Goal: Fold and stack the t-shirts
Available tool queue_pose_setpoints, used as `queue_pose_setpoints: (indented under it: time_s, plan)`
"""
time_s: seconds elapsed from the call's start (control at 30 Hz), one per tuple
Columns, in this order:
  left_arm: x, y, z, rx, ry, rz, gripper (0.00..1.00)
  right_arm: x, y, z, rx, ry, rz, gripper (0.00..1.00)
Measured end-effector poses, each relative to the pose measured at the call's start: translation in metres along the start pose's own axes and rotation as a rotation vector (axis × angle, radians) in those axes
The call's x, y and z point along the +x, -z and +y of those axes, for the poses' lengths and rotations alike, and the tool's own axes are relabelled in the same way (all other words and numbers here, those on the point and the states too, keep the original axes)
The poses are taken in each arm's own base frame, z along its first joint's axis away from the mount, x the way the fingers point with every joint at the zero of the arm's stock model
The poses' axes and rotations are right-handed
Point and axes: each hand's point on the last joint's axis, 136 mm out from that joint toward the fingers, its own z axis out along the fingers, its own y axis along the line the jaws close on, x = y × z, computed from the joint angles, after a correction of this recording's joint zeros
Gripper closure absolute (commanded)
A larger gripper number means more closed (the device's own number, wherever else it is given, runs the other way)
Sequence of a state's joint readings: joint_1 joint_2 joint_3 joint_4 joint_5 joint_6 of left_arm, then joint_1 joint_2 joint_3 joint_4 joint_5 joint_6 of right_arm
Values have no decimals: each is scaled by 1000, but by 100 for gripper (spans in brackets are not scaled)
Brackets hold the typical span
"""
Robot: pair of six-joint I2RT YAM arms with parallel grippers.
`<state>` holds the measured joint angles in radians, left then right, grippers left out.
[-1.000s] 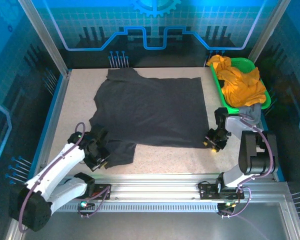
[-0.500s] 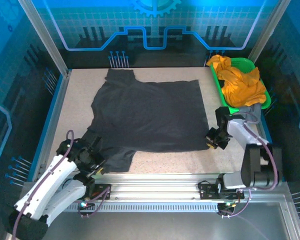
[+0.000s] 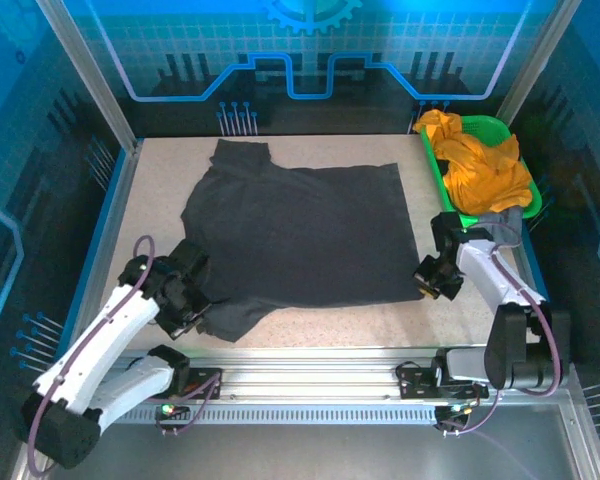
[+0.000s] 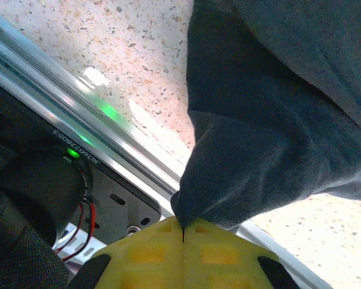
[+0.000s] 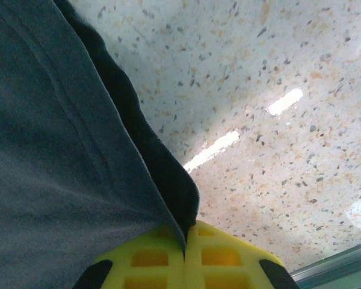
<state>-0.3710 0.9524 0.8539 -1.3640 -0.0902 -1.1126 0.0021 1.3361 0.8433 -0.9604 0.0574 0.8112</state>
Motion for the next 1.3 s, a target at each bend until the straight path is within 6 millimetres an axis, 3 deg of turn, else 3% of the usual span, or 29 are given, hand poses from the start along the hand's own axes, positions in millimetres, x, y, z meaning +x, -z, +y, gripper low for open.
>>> queue_pose_setpoints:
  time_s: [0.17,0.3,0.4,0.5,0.67,0.83,1.07,1.3]
  plan:
    - [1,-16,-2,-72,-82,36,100,-18,0,-1,18,-25,1,100]
    - [10,-31,12,-109,-108,70,100,-23,-1,3,22,-3,5,100]
    - [7,-22,5,-34,-103,35,100,-22,2,7,17,22,-3,100]
    - [-4,1,-18,82,-90,-31,100,-22,10,19,-5,58,-24,100]
    - [-40,43,-82,239,-51,-126,100,-33,31,44,-63,77,-63,100]
    - [-93,60,-132,301,3,-196,100,-61,44,72,-95,61,-94,100]
    - [-163,59,-168,333,17,-274,100,-102,37,108,-86,36,-102,100]
    - [-201,53,-188,342,-10,-319,100,-125,35,127,-85,21,-117,100]
